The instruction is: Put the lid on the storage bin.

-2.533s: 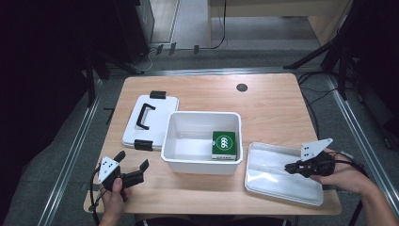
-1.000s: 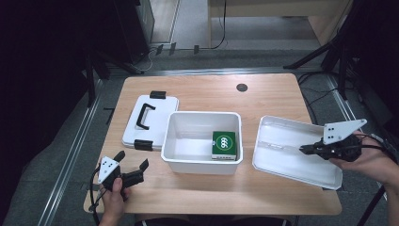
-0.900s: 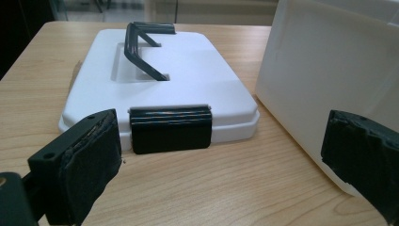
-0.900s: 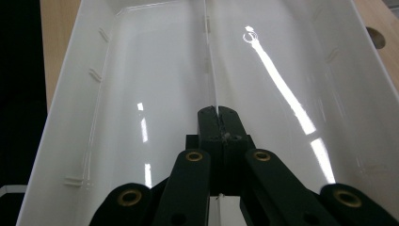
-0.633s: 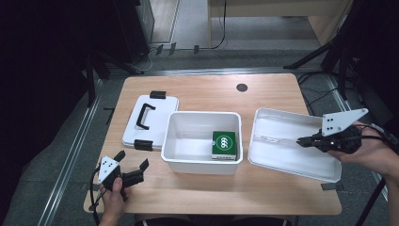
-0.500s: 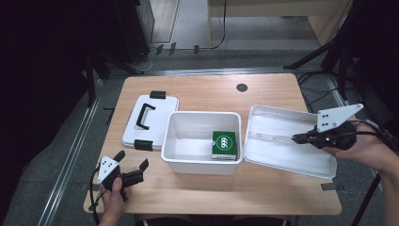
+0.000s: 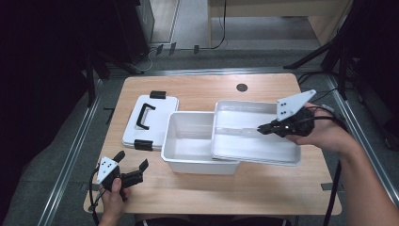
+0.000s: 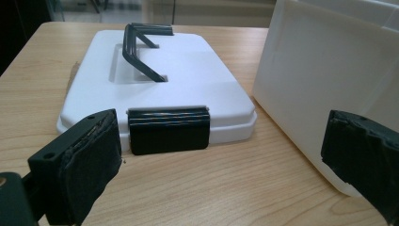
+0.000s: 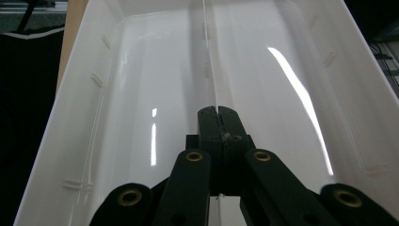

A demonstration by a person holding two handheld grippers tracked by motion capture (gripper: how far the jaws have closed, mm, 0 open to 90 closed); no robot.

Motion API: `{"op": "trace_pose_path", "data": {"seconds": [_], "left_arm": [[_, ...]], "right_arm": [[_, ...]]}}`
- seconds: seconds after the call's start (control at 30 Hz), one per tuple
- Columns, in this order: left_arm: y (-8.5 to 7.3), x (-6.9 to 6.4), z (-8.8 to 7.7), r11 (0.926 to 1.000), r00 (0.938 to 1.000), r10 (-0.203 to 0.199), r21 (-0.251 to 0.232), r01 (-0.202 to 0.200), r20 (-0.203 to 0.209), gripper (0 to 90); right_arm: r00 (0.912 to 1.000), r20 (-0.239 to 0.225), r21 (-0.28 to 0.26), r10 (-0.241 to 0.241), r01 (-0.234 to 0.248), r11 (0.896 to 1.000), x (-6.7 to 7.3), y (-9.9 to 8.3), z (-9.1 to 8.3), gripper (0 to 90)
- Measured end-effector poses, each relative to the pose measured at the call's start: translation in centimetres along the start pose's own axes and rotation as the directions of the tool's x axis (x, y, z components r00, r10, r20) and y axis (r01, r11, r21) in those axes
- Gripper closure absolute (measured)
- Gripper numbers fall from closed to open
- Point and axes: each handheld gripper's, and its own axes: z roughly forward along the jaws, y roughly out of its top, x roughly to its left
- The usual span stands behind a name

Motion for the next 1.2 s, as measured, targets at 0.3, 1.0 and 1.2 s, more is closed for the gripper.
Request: {"op": "trace_pose_path", "data": {"seconds": [0.3, 1.0, 1.2], "left_arm": [[0.0, 0.1, -0.1, 1.0, 1.0, -0.008, -0.005, 0.008, 0.002, 0.0], [0.0, 0.2, -0.2, 0.9999, 0.9999, -0.01, -0.004, 0.01, 0.004, 0.0], [0.0, 0.2, -0.2, 1.0, 1.0, -0.007, -0.002, 0.007, 0.005, 0.0]], "right_arm": [[0.9984, -0.051, -0.005, -0.026, 0.026, 1.0, -0.4, 3.1, 4.4, 90.0], [0.9961, -0.086, 0.002, -0.02, 0.02, 1.0, -0.4, 6.1, 10.4, 90.0], [0.996, -0.088, -0.014, -0.016, 0.015, 1.0, -0.3, 6.7, 11.5, 90.0]]}}
